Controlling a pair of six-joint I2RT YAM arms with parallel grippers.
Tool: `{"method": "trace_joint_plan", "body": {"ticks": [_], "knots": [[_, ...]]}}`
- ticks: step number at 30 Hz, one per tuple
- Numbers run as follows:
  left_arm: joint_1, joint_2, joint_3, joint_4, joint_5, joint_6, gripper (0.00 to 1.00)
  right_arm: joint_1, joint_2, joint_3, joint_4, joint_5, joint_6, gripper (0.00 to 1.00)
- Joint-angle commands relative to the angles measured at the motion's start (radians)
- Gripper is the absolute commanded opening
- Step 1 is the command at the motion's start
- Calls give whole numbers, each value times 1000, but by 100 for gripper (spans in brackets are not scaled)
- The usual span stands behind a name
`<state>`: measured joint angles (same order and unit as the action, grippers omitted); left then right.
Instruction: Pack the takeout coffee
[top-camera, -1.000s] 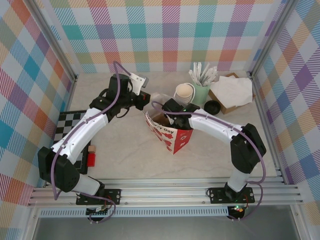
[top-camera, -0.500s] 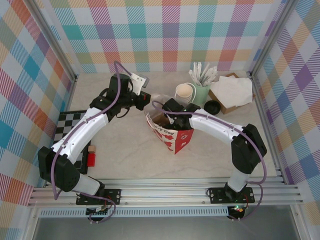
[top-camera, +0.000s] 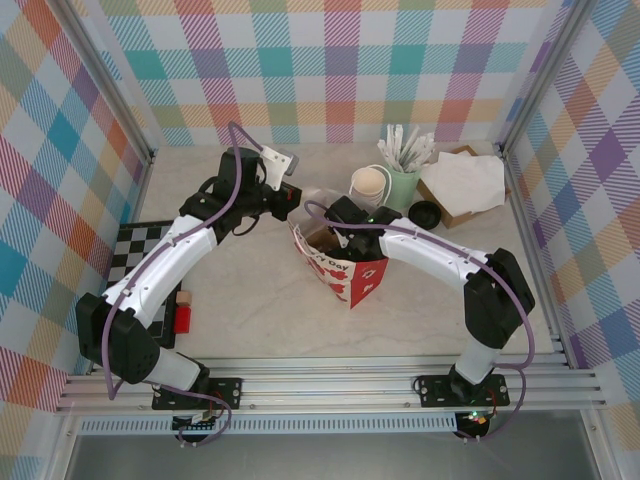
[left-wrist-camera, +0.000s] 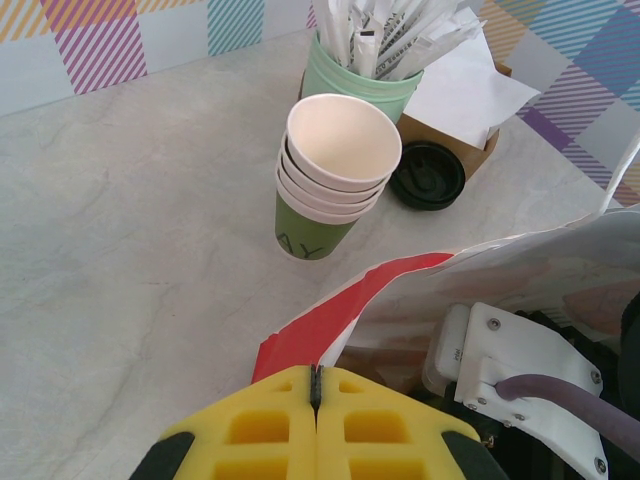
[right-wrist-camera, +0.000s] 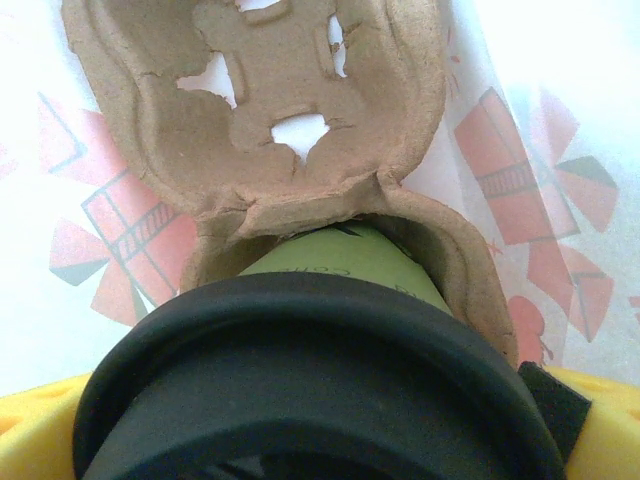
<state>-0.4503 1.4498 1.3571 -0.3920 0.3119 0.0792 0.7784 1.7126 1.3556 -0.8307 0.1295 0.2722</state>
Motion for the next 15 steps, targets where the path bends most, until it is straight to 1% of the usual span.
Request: {"method": "trace_joint_plan", "body": {"ticks": [1, 15], "knots": [[-4, -2, 31, 2, -30, 17, 0, -4, -36, -6, -18, -20, 2, 100], [-3, 1, 33, 1, -27, 17, 0, -4, -41, 0, -28, -18, -3, 100]]}}
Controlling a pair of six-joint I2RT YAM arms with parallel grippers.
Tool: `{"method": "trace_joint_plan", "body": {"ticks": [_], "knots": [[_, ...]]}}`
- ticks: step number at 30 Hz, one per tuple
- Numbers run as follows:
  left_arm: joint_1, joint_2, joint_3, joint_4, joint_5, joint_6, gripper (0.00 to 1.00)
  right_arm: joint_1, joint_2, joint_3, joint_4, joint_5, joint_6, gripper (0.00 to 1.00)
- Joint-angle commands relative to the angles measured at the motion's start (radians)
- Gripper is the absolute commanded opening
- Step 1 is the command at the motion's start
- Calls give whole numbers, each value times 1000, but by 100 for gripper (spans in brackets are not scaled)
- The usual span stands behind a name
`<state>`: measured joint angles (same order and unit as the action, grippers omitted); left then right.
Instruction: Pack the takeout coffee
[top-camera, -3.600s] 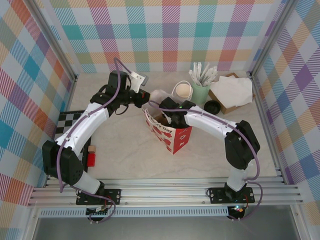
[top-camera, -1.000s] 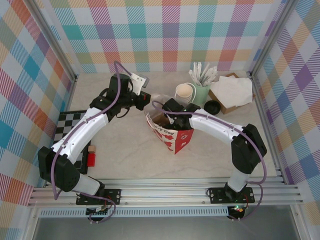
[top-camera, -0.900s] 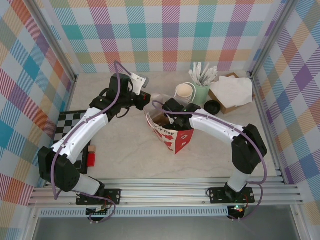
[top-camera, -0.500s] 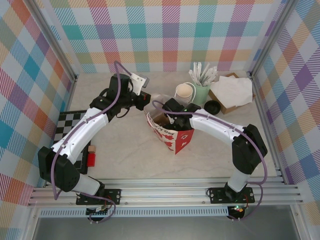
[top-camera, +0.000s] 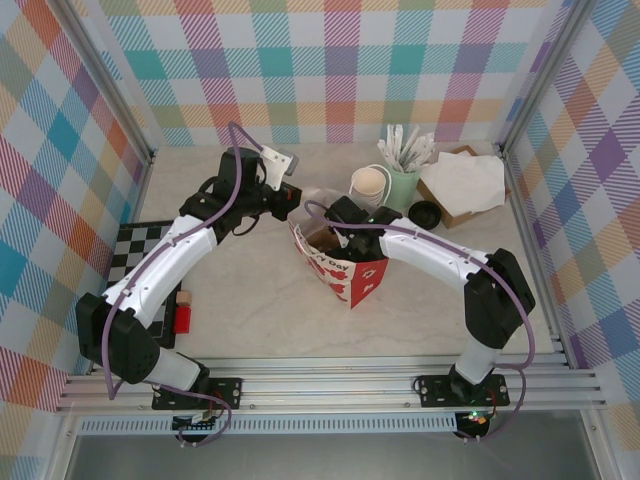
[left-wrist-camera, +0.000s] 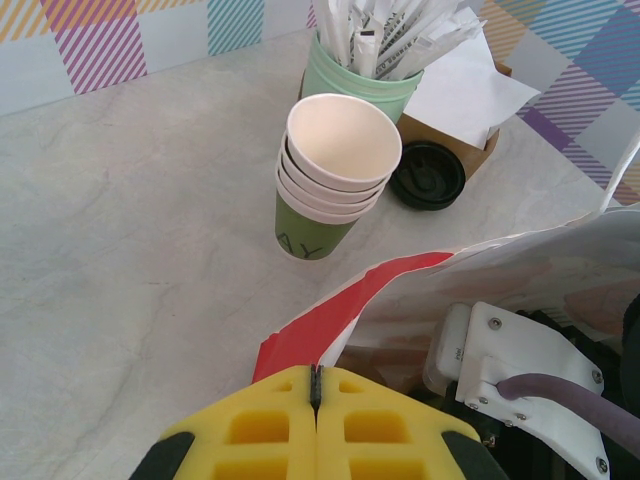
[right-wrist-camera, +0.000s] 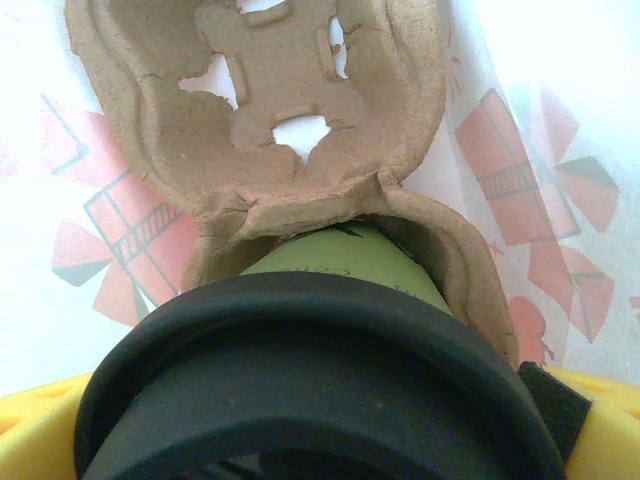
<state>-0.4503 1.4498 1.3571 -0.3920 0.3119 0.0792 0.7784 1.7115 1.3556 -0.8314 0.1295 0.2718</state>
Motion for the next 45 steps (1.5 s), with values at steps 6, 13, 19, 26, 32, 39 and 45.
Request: {"method": "trace_joint_plan", "body": {"ticks": [6, 13, 19, 26, 32, 39, 45], "knots": [[-4, 1, 33, 3, -23, 22, 0, -4, -46, 10, -38, -19, -2, 100], [-4, -1, 39, -2, -11, 34, 0, -4, -47, 20, -46, -20, -2, 100], [-4, -5, 43, -4, -11, 39, 0, -4, -53, 22, -48, -21, 0, 100], [-4, -2, 42, -4, -12, 39, 0, -4, -64, 22, -53, -19, 0, 100], [-5, -2, 44, -4, -11, 41, 0, -4, -68, 22, -51, -16, -2, 100], [-4, -2, 43, -5, -11, 42, 0, -4, -71, 23, -55, -17, -3, 100], [-4, -1, 39, -4, -13, 37, 0, -4, -85, 22, -52, -28, -5, 100]]}}
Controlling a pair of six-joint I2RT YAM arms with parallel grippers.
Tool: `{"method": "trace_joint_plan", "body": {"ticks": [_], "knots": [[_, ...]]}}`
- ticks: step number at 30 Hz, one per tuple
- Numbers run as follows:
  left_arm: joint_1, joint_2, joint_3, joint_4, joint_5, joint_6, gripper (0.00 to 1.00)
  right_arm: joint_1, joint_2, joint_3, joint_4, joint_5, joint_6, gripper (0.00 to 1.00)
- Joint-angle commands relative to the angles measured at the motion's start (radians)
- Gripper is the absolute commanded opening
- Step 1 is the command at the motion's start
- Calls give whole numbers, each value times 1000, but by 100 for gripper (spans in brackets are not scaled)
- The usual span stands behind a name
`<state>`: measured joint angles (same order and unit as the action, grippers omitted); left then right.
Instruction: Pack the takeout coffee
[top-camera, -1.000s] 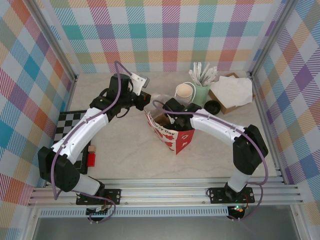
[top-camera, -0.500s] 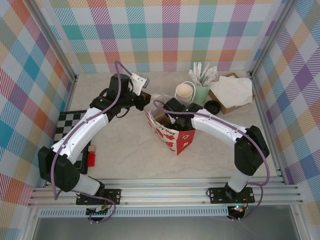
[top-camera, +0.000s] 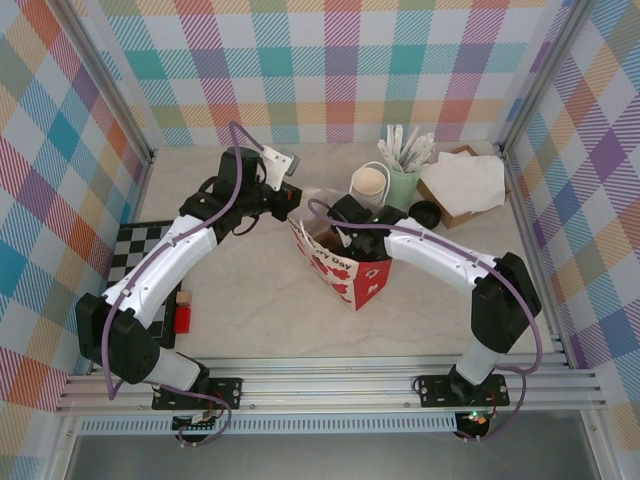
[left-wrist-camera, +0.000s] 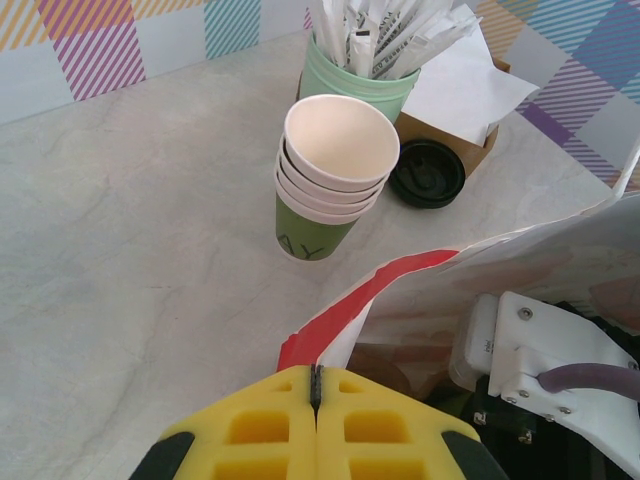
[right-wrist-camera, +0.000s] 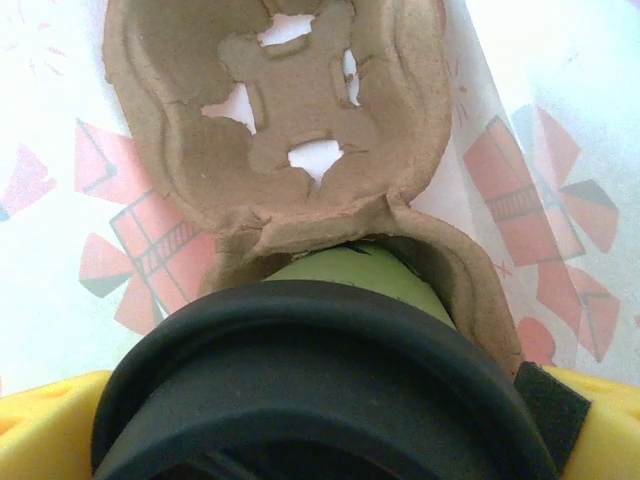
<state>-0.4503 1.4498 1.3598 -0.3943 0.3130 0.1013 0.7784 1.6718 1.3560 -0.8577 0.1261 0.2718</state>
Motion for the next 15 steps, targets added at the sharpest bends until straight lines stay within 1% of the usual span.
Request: {"method": "trace_joint_plan", "body": {"ticks": [1, 4, 11, 15], "knots": [[-5, 0, 36, -2, -13, 14, 0, -4, -45, 23, -26, -25, -6, 100], [-4, 4, 38, -1, -7, 11, 0, -4, -41, 29, -28, -34, -8, 100], [-5, 13, 41, 7, 51, -11, 0, 17, 9, 64, -45, -61, -56, 100], [-6, 23, 47, 8, 83, -15, 0, 21, 43, 100, -75, -50, -37, 100]]}}
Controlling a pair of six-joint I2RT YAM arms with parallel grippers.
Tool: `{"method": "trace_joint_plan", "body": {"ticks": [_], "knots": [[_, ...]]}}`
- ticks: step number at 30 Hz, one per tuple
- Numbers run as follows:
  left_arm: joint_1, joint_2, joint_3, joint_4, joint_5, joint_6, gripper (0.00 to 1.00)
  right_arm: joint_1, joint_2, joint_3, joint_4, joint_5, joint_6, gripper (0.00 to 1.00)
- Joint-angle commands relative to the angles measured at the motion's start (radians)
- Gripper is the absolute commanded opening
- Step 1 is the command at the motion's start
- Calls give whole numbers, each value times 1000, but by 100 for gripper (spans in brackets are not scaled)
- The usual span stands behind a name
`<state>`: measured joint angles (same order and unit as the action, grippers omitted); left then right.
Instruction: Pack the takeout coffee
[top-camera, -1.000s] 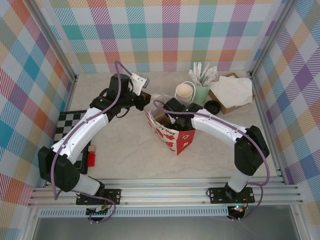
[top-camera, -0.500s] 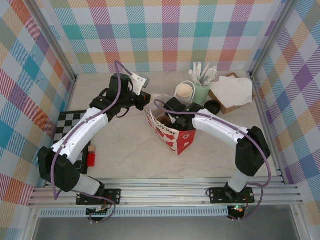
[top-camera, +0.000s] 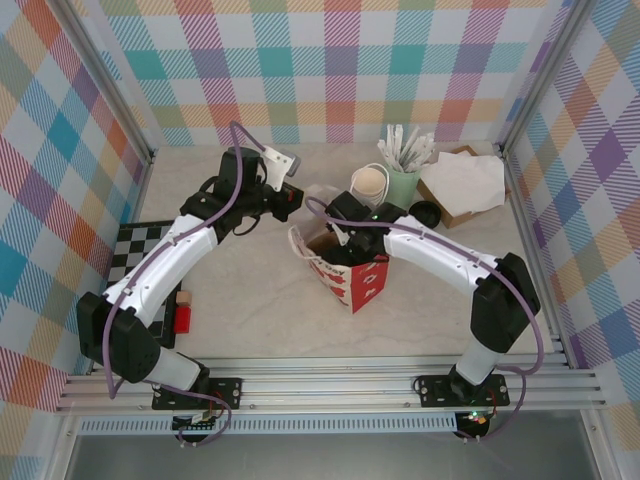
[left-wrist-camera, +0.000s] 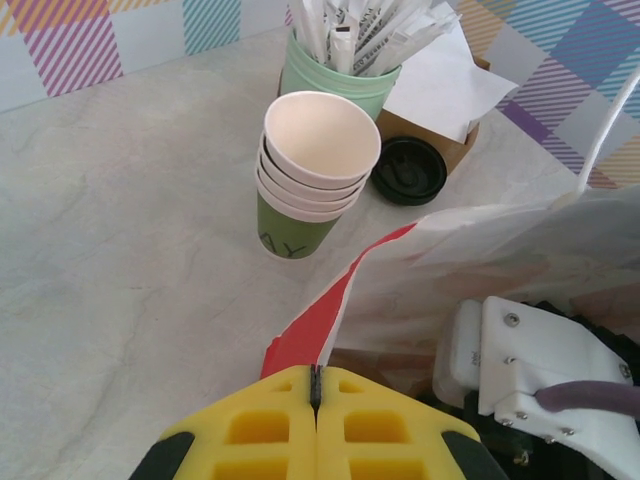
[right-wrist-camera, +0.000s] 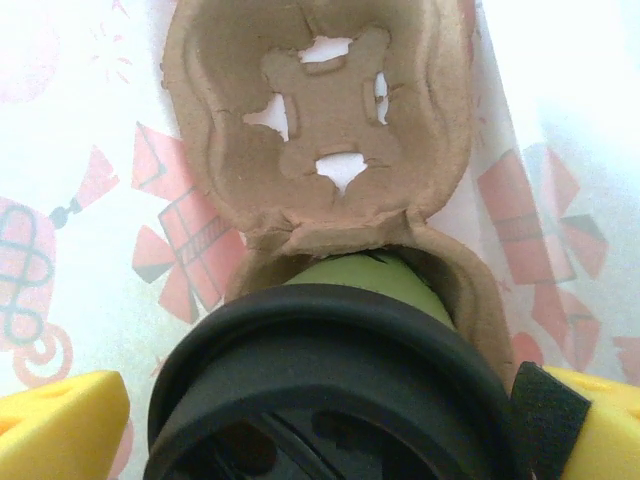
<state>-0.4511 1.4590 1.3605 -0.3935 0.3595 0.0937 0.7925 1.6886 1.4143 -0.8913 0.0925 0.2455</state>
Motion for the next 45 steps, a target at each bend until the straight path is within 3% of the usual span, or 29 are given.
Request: {"method": "trace_joint_plan", "body": {"ticks": [1, 20, 29, 45], "knots": [[-6, 15, 45, 7, 45, -8, 0, 7, 27, 47, -47, -16, -5, 100], [-6, 3, 41, -25, 3, 37, 0, 3, 10, 115, -109, -8, 55, 100], [-6, 12, 52, -27, 39, 24, 0, 4, -9, 180, -142, 24, 101, 100], [-6, 12, 54, -37, -16, 16, 0, 5, -131, 187, -82, 21, 24, 100]]}}
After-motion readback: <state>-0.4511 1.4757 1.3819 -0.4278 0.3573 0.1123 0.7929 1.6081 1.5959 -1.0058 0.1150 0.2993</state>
